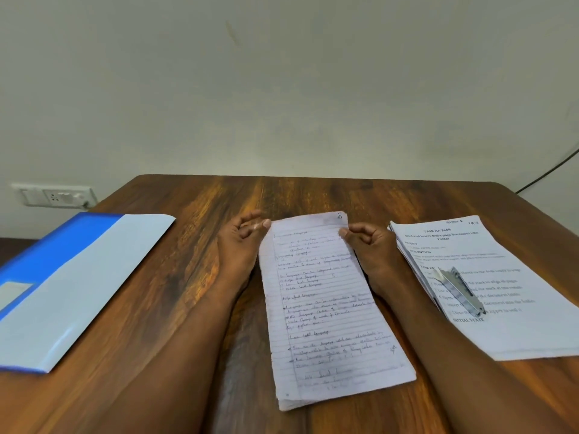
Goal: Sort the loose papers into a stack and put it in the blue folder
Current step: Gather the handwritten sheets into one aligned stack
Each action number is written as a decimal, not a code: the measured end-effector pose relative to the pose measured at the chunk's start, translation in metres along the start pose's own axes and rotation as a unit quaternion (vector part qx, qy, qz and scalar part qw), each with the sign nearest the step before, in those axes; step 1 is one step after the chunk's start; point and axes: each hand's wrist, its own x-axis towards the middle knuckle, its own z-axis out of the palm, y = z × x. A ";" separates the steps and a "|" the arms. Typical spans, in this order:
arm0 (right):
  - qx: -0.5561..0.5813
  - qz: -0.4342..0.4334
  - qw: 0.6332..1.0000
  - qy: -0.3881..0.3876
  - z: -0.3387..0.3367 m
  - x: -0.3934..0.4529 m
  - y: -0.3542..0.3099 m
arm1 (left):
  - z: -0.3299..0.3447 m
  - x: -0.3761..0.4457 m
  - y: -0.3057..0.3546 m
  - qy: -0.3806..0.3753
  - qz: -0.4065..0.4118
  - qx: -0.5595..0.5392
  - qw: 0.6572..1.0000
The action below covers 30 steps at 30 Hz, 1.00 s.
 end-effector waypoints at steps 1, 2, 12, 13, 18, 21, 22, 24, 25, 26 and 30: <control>0.020 0.006 1.000 0.015 0.000 0.002 0.001 | 0.002 -0.002 0.004 -0.024 -0.030 -0.024 0.999; 0.045 0.010 0.998 0.032 0.000 0.005 0.001 | 0.005 -0.003 0.006 -0.052 -0.066 -0.046 0.995; 0.112 0.008 0.991 0.068 0.000 0.010 -0.002 | 0.023 -0.020 0.003 -0.160 -0.102 0.001 0.982; 0.110 0.006 0.993 0.038 0.001 0.008 -0.002 | 0.022 -0.017 0.000 -0.138 -0.101 0.001 0.985; -0.013 -0.005 0.996 -0.084 0.002 0.003 -0.004 | 0.008 -0.001 -0.006 0.011 -0.111 -0.033 0.993; -0.049 -0.019 0.993 -0.110 0.003 0.003 -0.003 | 0.003 0.004 -0.007 0.062 -0.128 -0.039 0.989; -0.051 -0.018 0.992 -0.113 0.003 0.005 -0.002 | 0.003 0.006 -0.007 0.067 -0.130 -0.035 0.989; -0.048 -0.013 0.993 -0.110 0.003 0.009 0.000 | 0.004 0.007 -0.006 0.051 -0.128 -0.029 0.990; -0.040 -0.011 0.994 -0.103 0.002 0.011 0.002 | 0.005 0.007 -0.005 0.037 -0.127 -0.029 0.991; -0.027 -0.010 0.995 -0.093 0.000 0.014 0.003 | 0.006 0.007 -0.004 0.025 -0.127 -0.025 0.991; 0.013 0.000 0.999 -0.053 -0.006 0.020 0.010 | 0.011 0.004 -0.001 -0.042 -0.144 -0.061 0.987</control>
